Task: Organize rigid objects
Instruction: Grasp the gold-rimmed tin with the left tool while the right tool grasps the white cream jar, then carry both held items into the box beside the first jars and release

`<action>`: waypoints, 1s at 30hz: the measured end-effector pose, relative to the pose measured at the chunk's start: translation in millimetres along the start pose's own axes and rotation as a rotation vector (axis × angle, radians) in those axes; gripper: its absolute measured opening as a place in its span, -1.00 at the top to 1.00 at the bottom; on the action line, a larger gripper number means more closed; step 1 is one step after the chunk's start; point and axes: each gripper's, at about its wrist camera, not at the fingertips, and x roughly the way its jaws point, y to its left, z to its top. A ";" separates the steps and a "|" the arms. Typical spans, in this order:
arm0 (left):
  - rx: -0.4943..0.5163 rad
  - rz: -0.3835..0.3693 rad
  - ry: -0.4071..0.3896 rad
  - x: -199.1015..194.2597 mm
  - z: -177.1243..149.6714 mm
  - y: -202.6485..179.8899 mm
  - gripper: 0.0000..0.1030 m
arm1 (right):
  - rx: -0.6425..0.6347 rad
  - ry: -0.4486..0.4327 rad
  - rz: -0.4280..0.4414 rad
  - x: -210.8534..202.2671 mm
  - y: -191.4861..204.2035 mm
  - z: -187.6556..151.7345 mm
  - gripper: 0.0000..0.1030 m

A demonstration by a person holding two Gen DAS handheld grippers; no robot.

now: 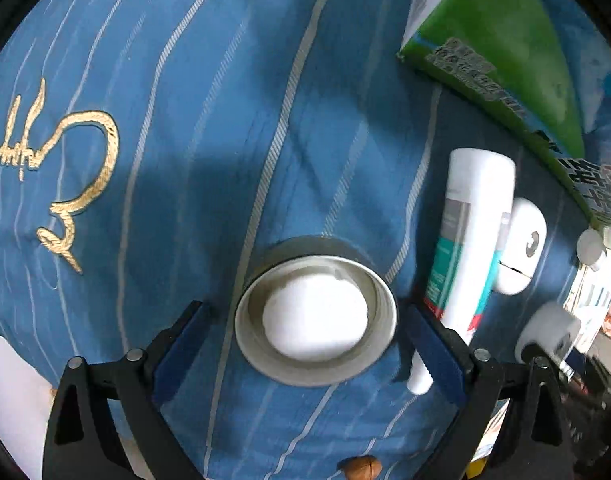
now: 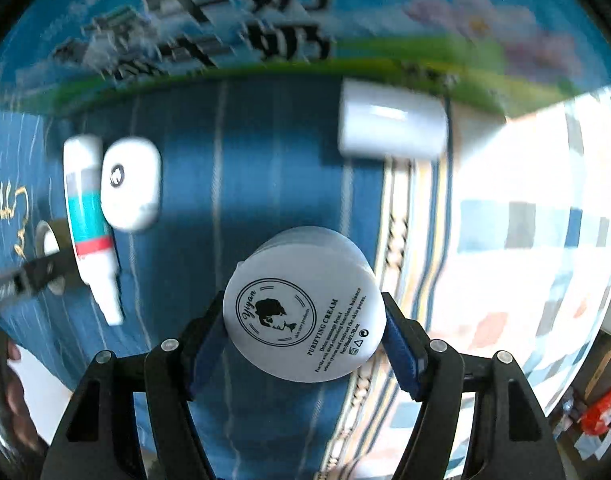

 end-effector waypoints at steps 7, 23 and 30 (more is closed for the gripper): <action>0.007 0.010 -0.037 -4.1 -22.0 15.3 -0.21 | -0.012 0.049 0.000 3.5 -7.6 -23.5 -0.42; -0.014 0.027 -0.043 2.7 -0.8 10.9 -0.28 | 0.096 0.030 -0.065 21.4 -26.4 -29.7 -0.37; 0.005 0.064 -0.092 -19.4 -26.1 -9.4 -0.22 | 0.064 0.036 -0.080 22.6 -13.1 -38.4 -0.35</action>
